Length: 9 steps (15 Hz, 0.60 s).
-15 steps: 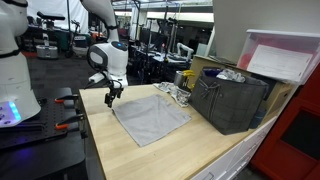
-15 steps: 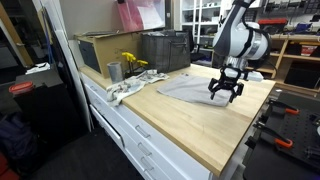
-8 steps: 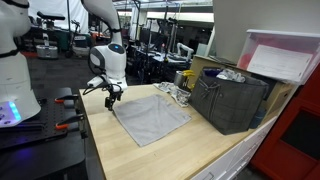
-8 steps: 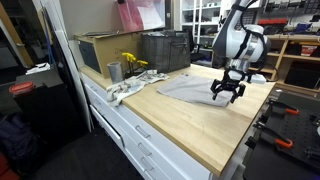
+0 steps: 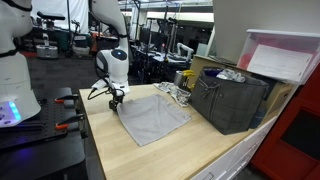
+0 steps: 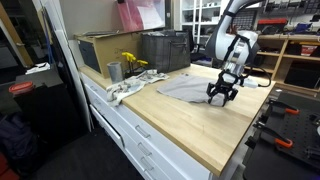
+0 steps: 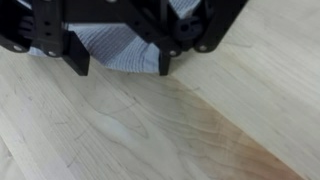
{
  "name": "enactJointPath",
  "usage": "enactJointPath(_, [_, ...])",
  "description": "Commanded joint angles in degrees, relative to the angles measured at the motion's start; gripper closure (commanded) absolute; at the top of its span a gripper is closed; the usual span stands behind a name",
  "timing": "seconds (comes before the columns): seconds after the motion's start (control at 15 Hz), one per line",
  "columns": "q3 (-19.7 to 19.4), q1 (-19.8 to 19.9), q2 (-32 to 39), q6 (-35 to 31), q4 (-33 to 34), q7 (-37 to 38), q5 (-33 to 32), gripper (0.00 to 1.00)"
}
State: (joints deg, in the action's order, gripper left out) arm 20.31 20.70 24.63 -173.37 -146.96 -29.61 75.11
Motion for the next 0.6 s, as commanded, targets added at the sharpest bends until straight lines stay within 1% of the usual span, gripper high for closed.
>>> enactJointPath(0.0, [2.03, 2.00, 1.07, -1.16, 2.60, -6.24, 5.05, 0.58])
enactJointPath(0.33, [2.78, 2.48, -0.17, 0.39, 2.45, -9.53, 8.95, 0.95])
enactJointPath(0.4, [3.10, 2.53, -0.77, 0.86, 2.05, -10.11, 9.80, 0.99])
enactJointPath(0.53, [3.81, 2.38, -1.80, 1.02, 1.35, -10.91, 11.42, 1.00])
